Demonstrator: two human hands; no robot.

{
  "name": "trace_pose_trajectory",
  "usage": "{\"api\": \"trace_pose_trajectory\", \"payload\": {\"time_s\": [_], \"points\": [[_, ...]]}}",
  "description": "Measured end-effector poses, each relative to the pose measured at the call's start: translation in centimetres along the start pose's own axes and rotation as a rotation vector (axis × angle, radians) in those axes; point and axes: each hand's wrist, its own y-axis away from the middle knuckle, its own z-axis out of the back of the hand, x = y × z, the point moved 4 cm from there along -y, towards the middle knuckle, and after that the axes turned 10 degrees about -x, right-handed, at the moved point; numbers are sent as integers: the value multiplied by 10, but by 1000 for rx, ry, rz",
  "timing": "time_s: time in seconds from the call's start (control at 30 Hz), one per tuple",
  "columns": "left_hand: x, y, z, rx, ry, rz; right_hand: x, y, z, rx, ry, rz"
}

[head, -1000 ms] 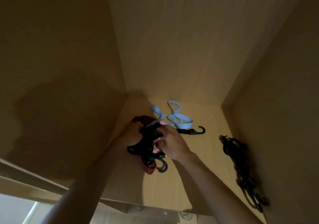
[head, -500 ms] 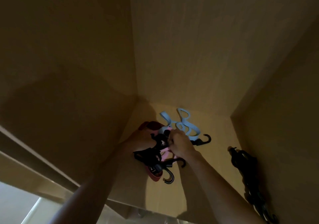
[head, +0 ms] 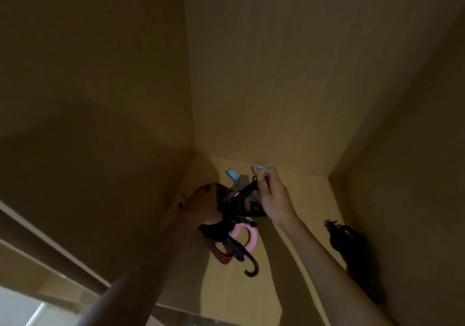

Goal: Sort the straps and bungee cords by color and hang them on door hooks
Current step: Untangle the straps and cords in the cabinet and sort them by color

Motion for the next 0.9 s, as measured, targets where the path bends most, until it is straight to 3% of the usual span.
{"api": "trace_pose_trajectory", "payload": {"time_s": [0.17, 0.4, 0.67, 0.77, 0.9], "points": [[-25, -6, 3, 76, -58, -148, 12, 0, 6, 91, -176, -120], [-22, -1, -11, 98, -102, -167, 1, 3, 4, 150, 88, -122], [-24, 3, 4, 5, 88, -237, -34, 31, -30, 596, 350, -131], [-18, 7, 3, 40, 101, -255, -46, 34, -34, 549, 541, -99], [-8, 12, -5, 281, 172, -177, -39, 23, -20, 314, 583, -29]]}}
